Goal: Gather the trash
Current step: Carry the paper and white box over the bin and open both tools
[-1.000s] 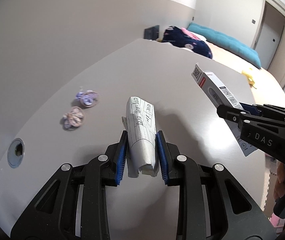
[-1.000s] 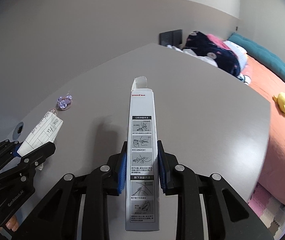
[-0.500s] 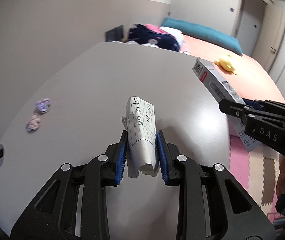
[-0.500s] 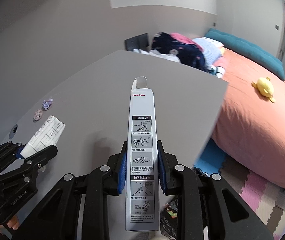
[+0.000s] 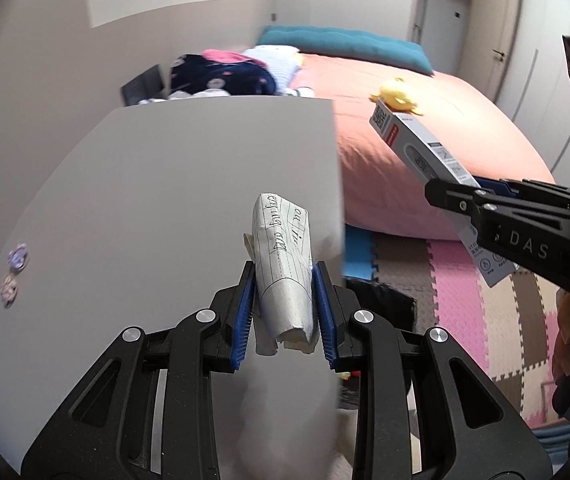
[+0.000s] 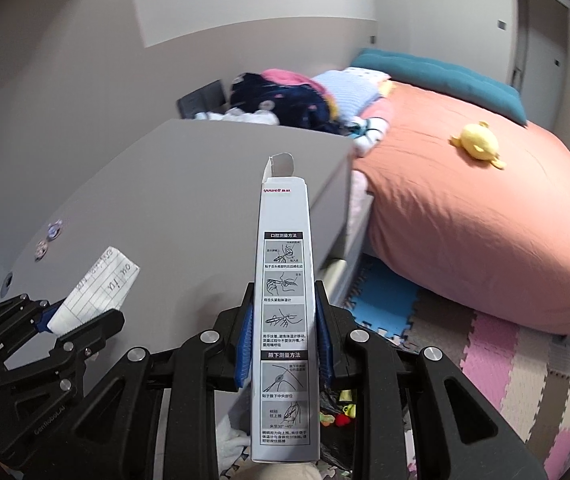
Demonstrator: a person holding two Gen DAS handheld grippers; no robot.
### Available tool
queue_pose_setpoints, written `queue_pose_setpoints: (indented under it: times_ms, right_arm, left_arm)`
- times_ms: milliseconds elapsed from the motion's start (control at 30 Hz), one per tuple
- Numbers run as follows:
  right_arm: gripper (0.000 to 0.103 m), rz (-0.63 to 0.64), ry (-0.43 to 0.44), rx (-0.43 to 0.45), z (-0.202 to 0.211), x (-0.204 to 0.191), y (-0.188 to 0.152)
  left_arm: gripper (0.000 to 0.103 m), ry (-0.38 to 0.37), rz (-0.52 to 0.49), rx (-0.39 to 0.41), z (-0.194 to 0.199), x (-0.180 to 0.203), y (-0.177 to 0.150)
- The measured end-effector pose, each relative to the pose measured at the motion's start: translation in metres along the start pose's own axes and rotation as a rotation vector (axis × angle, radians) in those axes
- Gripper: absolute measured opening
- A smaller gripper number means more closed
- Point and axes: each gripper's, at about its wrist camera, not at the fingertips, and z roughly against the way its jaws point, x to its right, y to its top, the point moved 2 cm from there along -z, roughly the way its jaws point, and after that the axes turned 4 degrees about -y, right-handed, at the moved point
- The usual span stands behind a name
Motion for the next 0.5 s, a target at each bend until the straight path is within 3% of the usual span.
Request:
queue_pose_setpoints:
  times_ms: [500]
  right_arm:
    - [0.028,-0.129,-0.128,-0.002,0.02,0.107,-0.025]
  left_arm:
    - [0.029,-0.096,-0.142,-0.044,-0.026,0.087,0.01]
